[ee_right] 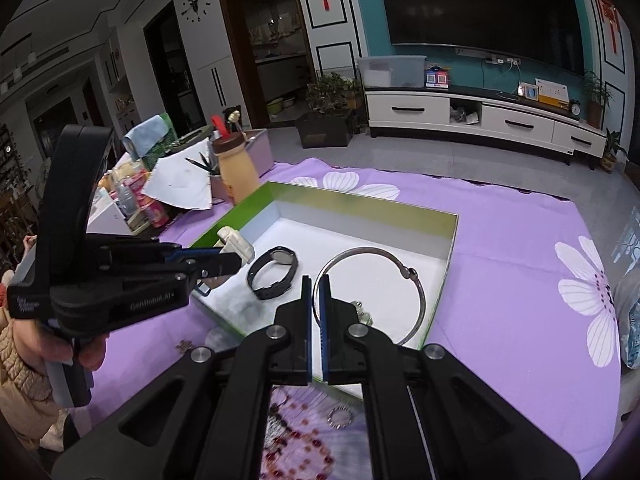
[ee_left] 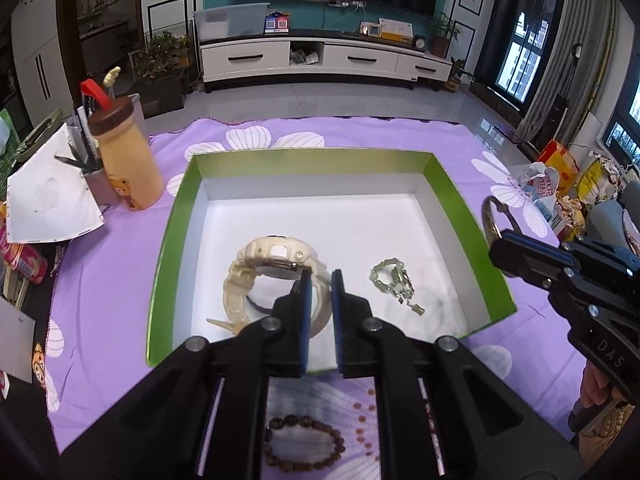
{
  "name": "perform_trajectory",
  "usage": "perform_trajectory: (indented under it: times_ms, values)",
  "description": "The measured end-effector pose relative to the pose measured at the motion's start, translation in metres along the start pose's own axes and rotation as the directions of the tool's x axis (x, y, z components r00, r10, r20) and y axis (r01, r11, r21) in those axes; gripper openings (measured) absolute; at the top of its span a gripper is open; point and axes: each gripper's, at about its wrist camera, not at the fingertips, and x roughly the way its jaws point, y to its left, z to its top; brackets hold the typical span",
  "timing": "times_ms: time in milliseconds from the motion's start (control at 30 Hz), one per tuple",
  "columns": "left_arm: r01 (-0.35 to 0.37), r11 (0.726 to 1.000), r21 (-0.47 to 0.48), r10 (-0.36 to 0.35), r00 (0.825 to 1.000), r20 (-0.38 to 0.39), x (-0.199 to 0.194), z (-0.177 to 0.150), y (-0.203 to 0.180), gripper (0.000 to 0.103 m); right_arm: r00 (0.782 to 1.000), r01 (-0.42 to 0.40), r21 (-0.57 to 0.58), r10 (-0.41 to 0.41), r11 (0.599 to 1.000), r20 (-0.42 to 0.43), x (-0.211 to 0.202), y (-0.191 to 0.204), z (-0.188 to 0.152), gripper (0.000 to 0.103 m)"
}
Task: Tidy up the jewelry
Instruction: 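Carry the white watch into the box with the left tool while the right tool releases the bangle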
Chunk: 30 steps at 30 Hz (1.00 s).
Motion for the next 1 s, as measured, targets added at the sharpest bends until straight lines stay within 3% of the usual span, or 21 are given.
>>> perform_trajectory:
  times_ms: [367,633,700,767,800,1000]
  values:
    - [-0.004,0.999,0.035,0.007,0.996,-0.086,0.045,0.000,-0.001,0.009,0.991,0.014,0.021,-0.011,1.000,-0.131,0.058,-0.016,-0.005,0.003]
    - [-0.016,0.998,0.061,0.020,0.997,-0.080,0.051,0.000,-0.005,0.009,0.990,0.027,0.044,-0.020,0.999,-0.138,0.066,-0.023,-0.010,0.009]
    - [-0.017,0.998,0.065,0.021,0.997,-0.069,0.047,0.001,-0.007,0.015,0.991,0.035,0.054,-0.027,0.998,-0.131,0.062,-0.023,-0.008,0.019]
    - [-0.024,0.998,0.061,0.027,0.998,-0.054,0.043,0.001,-0.007,0.040,0.993,0.036,0.077,-0.027,0.996,-0.117,0.057,-0.027,-0.007,0.022]
    - [-0.025,0.998,0.060,0.028,0.999,-0.045,0.040,0.001,-0.007,0.044,0.994,0.038,0.084,-0.030,0.996,-0.103,0.051,-0.028,-0.006,0.022]
    - [-0.032,0.999,0.044,0.032,0.999,-0.003,0.019,0.004,-0.004,0.051,0.998,0.029,0.107,-0.023,0.994,-0.057,0.024,-0.031,-0.004,0.022]
